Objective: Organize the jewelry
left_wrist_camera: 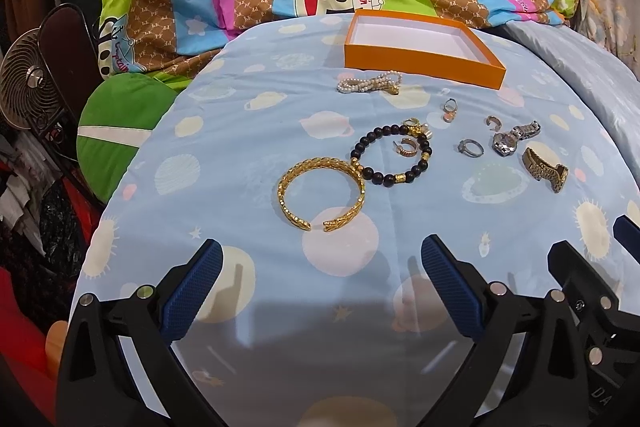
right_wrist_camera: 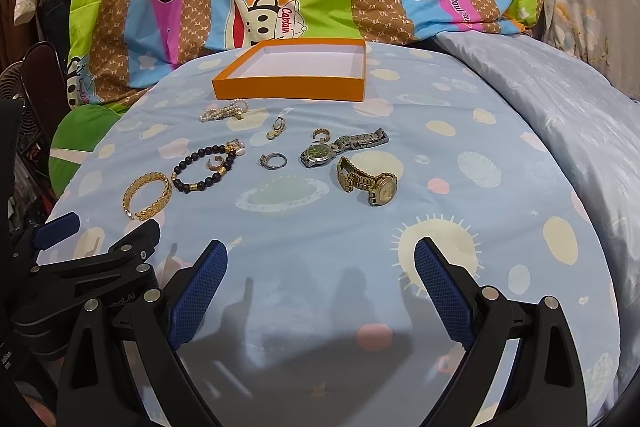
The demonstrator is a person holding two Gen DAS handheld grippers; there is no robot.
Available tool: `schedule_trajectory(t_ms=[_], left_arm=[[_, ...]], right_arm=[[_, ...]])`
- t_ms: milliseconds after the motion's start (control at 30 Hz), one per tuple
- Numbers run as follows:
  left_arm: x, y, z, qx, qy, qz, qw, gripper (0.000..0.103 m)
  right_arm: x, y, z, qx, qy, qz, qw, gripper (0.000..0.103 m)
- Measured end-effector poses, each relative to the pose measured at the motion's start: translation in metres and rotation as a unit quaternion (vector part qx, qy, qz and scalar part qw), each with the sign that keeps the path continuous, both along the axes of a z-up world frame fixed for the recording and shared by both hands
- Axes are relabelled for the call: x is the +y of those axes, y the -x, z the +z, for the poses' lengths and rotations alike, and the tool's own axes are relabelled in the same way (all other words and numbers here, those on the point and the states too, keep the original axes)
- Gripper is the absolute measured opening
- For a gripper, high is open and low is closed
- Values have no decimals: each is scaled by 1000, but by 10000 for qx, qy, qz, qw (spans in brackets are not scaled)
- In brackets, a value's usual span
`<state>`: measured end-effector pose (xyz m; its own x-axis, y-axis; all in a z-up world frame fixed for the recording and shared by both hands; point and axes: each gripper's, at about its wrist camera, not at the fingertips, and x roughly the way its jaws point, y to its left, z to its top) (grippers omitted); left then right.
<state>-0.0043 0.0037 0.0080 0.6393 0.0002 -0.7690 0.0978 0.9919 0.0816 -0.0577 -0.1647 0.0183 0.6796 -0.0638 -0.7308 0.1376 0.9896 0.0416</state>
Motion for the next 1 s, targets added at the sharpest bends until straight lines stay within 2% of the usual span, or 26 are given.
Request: schedule_trajectory(t_ms=[1000], left_arm=[[-2,-2,0,30,2,11,10000,97]], right_arm=[[1,-2,-2,28,-72,0,10000,93]])
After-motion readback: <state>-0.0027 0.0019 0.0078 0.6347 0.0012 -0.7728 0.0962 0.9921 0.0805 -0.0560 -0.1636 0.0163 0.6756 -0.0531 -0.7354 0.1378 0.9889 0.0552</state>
